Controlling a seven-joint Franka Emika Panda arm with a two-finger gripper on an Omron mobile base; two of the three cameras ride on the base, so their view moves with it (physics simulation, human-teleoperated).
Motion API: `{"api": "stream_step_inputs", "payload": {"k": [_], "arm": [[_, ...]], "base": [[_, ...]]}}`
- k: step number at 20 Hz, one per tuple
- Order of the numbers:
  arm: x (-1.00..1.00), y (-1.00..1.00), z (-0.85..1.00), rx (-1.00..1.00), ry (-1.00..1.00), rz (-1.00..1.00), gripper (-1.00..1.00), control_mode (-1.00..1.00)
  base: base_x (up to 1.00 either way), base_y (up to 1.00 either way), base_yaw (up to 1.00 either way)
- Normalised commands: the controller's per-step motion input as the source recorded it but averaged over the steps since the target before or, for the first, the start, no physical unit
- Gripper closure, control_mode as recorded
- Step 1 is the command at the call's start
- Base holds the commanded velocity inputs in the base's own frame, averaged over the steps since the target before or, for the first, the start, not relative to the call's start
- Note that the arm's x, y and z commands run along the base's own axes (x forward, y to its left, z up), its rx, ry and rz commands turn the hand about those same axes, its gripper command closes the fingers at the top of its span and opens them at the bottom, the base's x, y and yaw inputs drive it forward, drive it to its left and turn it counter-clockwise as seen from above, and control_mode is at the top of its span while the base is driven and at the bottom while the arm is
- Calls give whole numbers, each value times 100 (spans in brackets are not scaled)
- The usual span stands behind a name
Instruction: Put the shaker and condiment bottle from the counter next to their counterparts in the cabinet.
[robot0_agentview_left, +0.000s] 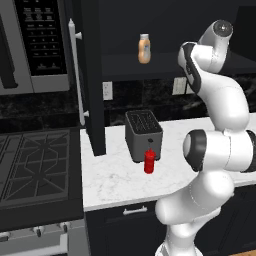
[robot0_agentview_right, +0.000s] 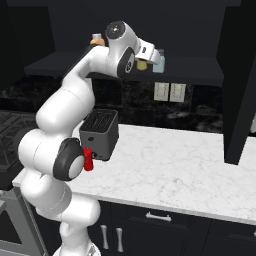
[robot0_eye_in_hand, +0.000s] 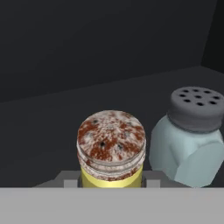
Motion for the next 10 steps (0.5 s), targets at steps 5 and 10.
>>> {"api": "stream_step_inputs", "payload": {"k": [5, 10], "arm": [[6, 0, -2, 0, 0, 0, -100, -100], [-8, 0, 8, 1, 0, 0, -100, -100]], "base": [[0, 0, 0], [0, 0, 0]]}}
